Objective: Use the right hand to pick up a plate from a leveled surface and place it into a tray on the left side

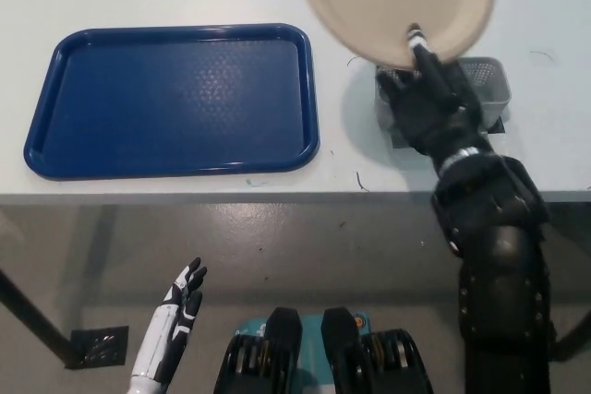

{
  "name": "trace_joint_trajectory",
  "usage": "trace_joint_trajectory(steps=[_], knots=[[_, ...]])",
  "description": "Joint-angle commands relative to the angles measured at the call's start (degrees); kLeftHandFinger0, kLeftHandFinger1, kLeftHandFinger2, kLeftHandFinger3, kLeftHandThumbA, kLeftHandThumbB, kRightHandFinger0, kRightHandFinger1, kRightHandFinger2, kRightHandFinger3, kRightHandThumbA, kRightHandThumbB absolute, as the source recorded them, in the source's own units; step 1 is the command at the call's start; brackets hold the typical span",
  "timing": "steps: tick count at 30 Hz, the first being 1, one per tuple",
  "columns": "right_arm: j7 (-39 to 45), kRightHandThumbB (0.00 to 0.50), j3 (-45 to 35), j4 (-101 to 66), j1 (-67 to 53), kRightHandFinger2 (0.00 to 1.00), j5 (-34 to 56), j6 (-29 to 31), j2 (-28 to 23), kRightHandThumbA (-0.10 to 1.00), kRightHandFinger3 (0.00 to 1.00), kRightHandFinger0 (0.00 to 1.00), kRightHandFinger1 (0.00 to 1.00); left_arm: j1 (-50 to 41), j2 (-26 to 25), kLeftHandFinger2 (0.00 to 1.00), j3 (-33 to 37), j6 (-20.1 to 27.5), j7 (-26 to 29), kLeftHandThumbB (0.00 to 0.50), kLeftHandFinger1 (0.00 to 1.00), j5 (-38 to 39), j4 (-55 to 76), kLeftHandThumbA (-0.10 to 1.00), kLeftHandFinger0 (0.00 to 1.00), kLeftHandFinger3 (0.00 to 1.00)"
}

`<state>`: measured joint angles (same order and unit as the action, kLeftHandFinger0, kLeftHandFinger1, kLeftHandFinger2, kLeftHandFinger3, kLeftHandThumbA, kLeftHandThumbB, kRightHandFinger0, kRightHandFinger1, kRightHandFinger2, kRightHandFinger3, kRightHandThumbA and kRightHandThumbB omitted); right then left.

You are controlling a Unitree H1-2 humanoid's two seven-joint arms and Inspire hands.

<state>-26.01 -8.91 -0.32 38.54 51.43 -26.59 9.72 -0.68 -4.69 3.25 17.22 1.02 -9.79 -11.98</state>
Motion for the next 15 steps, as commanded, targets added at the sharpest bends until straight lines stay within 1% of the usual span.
trace_joint_trajectory(steps=[1, 2, 3, 4, 5, 7, 8, 9, 11, 13, 15], knots=[[3.1, 0.000, 1.5, 7.1, 7.4, 0.56, -1.4, -0.3, 1.9, -0.05, 0.78, 0.00, 0.21, 1.1, -0.4, 1.00, 0.1, 2.3, -0.3, 0.080, 1.00, 0.7, 0.5, 1.00, 1.00, 1.00], [3.2, 0.000, 1.6, 8.9, 8.5, 0.56, -2.5, -0.3, 2.2, -0.04, 0.79, 0.00, 0.20, 1.1, -0.4, 1.00, 0.1, 2.1, -0.3, 0.088, 1.00, 0.6, 0.6, 1.00, 1.00, 1.00], [3.5, 0.000, 2.2, 12.4, 10.5, 0.57, -4.5, 0.1, 2.5, -0.04, 0.84, 0.00, 0.20, 1.2, -0.4, 1.00, 0.2, 1.9, -0.2, 0.086, 1.00, 0.2, 0.8, 1.00, 1.00, 1.00], [4.4, 0.000, 3.2, 14.8, 11.7, 0.58, -6.1, 0.9, 2.4, -0.03, 0.86, 0.00, 0.21, 1.1, -0.4, 1.00, 0.2, 1.7, -0.1, 0.091, 1.00, 0.1, 1.0, 1.00, 1.00, 1.00], [5.2, 0.000, 3.9, 17.3, 12.9, 0.59, -7.7, 1.8, 2.3, -0.02, 0.87, 0.00, 0.22, 1.1, -0.4, 1.00, 0.3, 1.6, -0.1, 0.082, 1.00, 0.0, 1.0, 1.00, 1.00, 1.00], [6.1, 0.000, 5.0, 27.5, 18.1, 0.60, -11.2, 5.0, 2.4, 0.02, 0.84, 0.00, 0.23, 1.2, -0.4, 1.00, 0.3, 1.7, -0.2, 0.085, 1.00, -0.1, 1.0, 1.00, 1.00, 1.00], [6.2, 0.000, 4.9, 28.9, 18.8, 0.60, -11.6, 5.5, 2.5, 0.02, 0.84, 0.00, 0.23, 1.2, -0.4, 1.00, 0.3, 1.6, -0.2, 0.085, 1.00, 0.0, 1.0, 1.00, 1.00, 1.00], [6.5, 0.000, 5.0, 34.2, 21.9, 0.59, -12.8, 7.3, 2.8, 0.03, 0.78, 0.00, 0.21, 1.3, -0.4, 1.00, 0.3, 1.7, -0.1, 0.082, 1.00, -0.1, 0.9, 1.00, 1.00, 1.00], [7.2, 0.000, 4.8, 40.4, 25.5, 0.58, -13.6, 8.7, 2.9, 0.05, 0.73, 0.00, 0.18, 1.6, -0.4, 1.00, 0.3, 1.8, -0.1, 0.078, 1.00, -0.1, 0.7, 1.00, 1.00, 1.00], [8.6, 0.000, 5.2, 48.4, 30.0, 0.57, -15.3, 11.0, 3.1, 0.03, 0.72, 0.00, 0.16, 1.5, -0.4, 1.00, 0.2, 1.7, 0.0, 0.076, 1.00, -0.1, 0.9, 1.00, 1.00, 1.00], [9.3, 0.000, 6.1, 54.6, 33.4, 0.56, -17.5, 13.6, 3.1, 0.02, 0.70, 0.00, 0.17, 1.6, -0.3, 1.00, 0.3, 1.4, 0.0, 0.079, 1.00, -0.2, 1.0, 1.00, 1.00, 1.00]])
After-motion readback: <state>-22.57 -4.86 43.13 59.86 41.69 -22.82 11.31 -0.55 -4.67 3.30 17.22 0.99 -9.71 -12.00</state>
